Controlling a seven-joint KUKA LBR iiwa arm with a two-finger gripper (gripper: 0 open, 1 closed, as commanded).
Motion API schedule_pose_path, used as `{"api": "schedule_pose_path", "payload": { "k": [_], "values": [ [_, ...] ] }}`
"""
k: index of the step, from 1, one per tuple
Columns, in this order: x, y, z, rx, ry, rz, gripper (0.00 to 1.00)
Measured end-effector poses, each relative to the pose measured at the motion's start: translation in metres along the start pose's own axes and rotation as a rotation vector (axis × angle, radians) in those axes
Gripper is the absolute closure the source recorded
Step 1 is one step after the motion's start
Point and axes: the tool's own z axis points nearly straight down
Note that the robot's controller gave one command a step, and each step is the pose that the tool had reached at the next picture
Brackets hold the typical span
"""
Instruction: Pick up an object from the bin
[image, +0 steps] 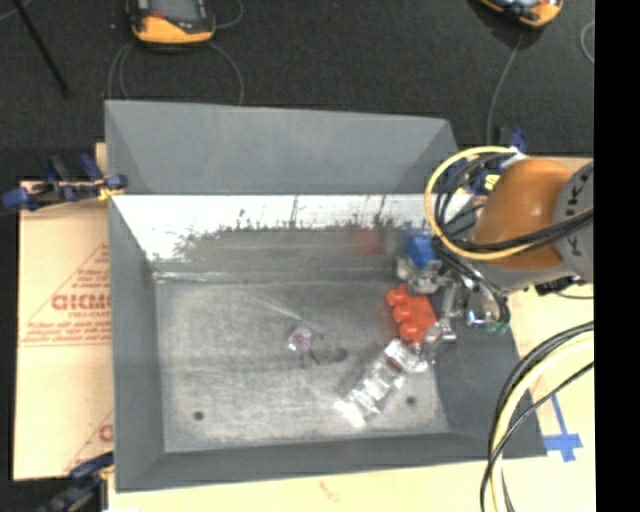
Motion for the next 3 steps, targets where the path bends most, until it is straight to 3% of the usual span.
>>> {"api": "schedule_pose_path", "payload": {
  "k": [1, 2, 3],
  "values": [
    [0.06, 0.048, -0.007, -0.009, 0.038, -0.124, 0.0],
    [0.071, 0.043, 0.025, -0.006, 0.019, -0.344, 0.0],
    [0.04, 0.076, 0.018, -0.014, 0.033, -0.486, 0.0]
  ]
}}
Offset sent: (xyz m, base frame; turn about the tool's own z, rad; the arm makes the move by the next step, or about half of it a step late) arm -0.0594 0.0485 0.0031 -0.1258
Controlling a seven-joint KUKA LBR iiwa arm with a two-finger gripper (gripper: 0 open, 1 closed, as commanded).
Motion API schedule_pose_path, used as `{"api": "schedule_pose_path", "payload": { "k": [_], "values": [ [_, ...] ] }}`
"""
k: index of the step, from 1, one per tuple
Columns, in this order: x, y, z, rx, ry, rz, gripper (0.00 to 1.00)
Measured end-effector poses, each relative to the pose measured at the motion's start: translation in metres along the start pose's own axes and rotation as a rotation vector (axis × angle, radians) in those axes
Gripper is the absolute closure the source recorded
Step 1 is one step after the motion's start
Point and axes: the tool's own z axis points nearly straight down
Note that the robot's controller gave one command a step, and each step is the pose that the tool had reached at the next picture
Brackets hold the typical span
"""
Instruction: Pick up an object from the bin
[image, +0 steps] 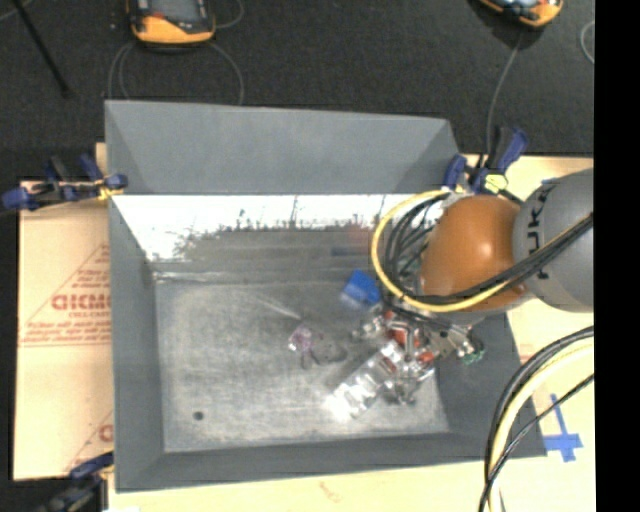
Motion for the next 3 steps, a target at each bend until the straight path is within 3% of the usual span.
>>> {"api": "schedule_pose_path", "payload": {
  "k": [1, 2, 3],
  "values": [
    [0.005, -0.033, 0.011, 0.002, -0.01, -0.306, 0.0],
    [0.004, -0.034, 0.009, 0.004, -0.013, -0.304, 1.0],
    [0.028, -0.051, -0.142, 0.002, 0.0, -0.69, 1.0]
  ]
}}
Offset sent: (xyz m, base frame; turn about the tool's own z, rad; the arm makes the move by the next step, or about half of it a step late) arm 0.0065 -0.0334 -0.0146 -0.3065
